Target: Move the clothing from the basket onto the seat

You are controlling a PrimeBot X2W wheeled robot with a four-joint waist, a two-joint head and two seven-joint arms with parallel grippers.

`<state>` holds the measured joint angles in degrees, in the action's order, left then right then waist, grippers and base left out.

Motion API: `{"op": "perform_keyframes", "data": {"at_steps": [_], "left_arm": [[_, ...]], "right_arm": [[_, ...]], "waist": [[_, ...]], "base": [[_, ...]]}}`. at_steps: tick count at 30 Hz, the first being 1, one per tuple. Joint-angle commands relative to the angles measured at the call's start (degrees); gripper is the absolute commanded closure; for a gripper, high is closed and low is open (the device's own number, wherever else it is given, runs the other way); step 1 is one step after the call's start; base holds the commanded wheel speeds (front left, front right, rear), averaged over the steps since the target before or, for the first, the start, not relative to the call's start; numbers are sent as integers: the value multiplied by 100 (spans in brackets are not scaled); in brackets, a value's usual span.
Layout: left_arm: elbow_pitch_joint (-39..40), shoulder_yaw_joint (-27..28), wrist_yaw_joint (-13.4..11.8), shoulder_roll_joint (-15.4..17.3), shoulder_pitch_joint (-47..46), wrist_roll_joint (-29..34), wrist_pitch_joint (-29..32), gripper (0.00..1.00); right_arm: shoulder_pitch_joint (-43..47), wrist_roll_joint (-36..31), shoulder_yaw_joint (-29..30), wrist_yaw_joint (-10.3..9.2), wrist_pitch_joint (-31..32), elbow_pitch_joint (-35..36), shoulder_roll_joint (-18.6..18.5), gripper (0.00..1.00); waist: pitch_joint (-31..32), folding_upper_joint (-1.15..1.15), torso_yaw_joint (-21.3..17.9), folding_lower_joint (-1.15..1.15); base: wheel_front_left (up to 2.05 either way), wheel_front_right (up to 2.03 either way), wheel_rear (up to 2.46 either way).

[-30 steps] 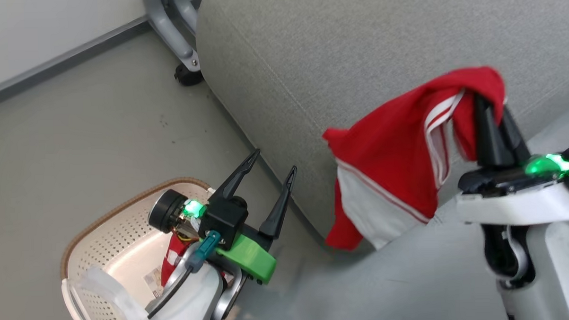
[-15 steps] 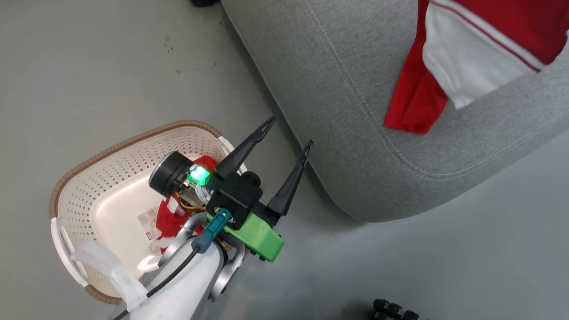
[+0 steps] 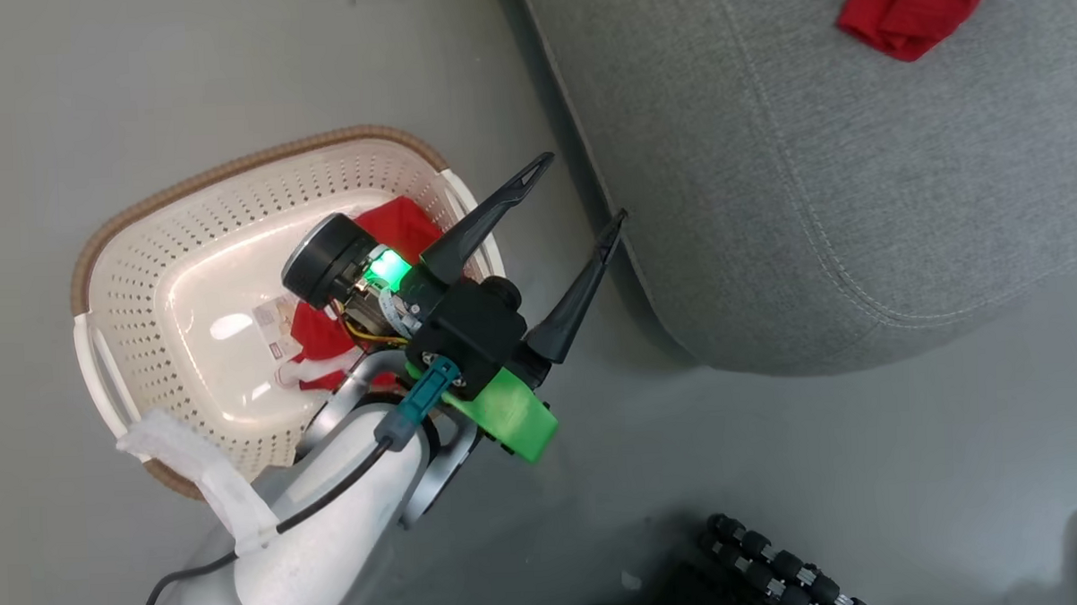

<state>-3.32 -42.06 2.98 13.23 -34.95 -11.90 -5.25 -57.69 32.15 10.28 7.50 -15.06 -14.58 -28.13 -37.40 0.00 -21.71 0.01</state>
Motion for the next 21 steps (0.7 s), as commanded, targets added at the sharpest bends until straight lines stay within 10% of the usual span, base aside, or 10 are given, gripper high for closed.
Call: {"op": "perform_keyframes", "data": {"at_steps": [1,19,20,21], "left_arm": [[61,-2,30,42,-158,56,24,0],[-53,-53,-121,-60,-122,-41,-152,0],[-91,-30,-152,-65,-69,-79,-187,0],[-131,-2,-156,-74,-30,-120,-225,0]], "right_arm": [[-185,-19,69,-2,-18,-119,-82,100],[80,-663,-89,-3,-18,-3027,273,100],[148,-741,-76,-4,-18,-3121,332,23],[197,-828,-20,-3,-18,-3164,376,0]], "waist": [[-467,0,230,-1],[-572,0,514,-1],[-516,0,509,-1],[-453,0,502,-1]], "base": [[0,0,0],[0,0,0],[0,0,0],[0,0,0]]}}
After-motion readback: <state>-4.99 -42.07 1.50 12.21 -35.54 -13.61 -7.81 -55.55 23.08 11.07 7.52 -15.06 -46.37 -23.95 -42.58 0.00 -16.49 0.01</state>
